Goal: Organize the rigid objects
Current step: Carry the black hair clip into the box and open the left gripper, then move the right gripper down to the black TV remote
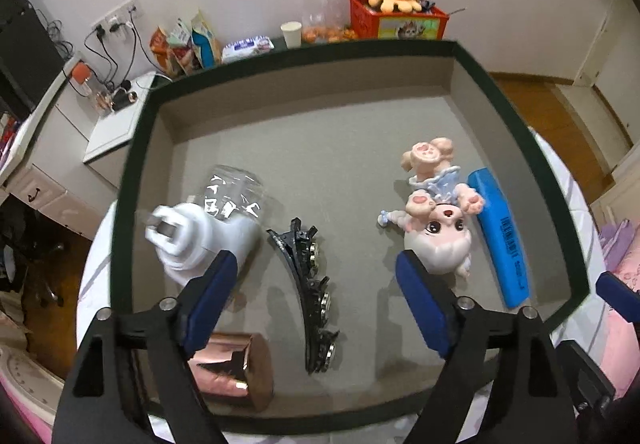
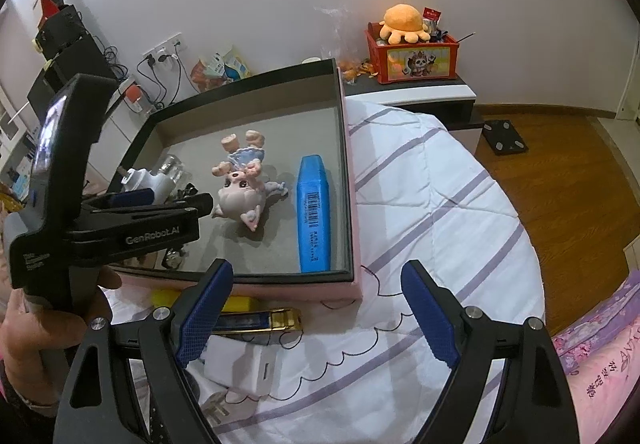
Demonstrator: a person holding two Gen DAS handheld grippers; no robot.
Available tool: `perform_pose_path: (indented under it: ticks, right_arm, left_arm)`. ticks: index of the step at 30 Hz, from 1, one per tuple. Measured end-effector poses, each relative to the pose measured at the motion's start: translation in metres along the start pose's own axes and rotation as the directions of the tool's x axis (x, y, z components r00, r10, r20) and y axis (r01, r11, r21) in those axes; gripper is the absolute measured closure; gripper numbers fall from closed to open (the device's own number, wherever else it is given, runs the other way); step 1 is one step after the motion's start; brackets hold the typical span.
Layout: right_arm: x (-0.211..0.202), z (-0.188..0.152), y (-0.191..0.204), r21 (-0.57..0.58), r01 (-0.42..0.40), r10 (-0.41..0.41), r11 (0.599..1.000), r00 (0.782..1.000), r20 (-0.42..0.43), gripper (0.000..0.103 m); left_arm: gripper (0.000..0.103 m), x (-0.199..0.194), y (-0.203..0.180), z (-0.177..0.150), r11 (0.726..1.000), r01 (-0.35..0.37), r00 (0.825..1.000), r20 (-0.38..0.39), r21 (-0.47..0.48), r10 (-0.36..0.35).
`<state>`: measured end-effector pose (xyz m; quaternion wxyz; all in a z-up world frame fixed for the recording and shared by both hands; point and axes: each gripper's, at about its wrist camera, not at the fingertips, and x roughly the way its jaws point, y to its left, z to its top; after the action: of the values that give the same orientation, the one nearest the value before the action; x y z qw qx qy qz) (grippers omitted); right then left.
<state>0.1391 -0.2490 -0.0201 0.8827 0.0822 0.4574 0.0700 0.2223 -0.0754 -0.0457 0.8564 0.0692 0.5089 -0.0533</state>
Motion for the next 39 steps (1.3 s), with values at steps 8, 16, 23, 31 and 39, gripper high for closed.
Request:
perform_pose_path:
  ticks: [8,16,23,31,39]
  right_arm:
    - [-0.016,-0.006,0.017,-0.031,0.003,-0.003,1.0,1.0,0.023,0.016]
    - [-0.019,-0.027,0.025,-0.055,0.025,-0.026,0.998,1.0,-0.015,0.016]
    - [-0.012,-0.052,0.037,-0.08,0.03,-0.036,0.996,0.997,-0.071,0.016]
    - [-0.014,-0.062,0.049,-0.113,0.028,-0.039,0.993,0.995,-0.093,0.016]
    - [-0.02,-0.078,0.065,-0.099,-0.023,0.01,0.995,0.992,-0.129,0.016]
  left_arm:
    - [0.014,-0.043,0.012,-0.019,1.0,-0.009,0.998,0.062,-0.011,0.01]
    - [0.009,-0.078,0.045,-0.065,0.996,-0.031,0.995,0.097,-0.084,0.039]
    - [0.009,-0.078,0.064,-0.106,0.991,-0.031,0.998,0.054,-0.131,0.038]
    - [0.009,-0.078,0.067,-0.125,0.989,-0.02,0.999,0.043,-0.145,0.027]
    - [0.009,-0.08,0.073,-0.132,0.988,-0.023,0.998,0.049,-0.153,0.031]
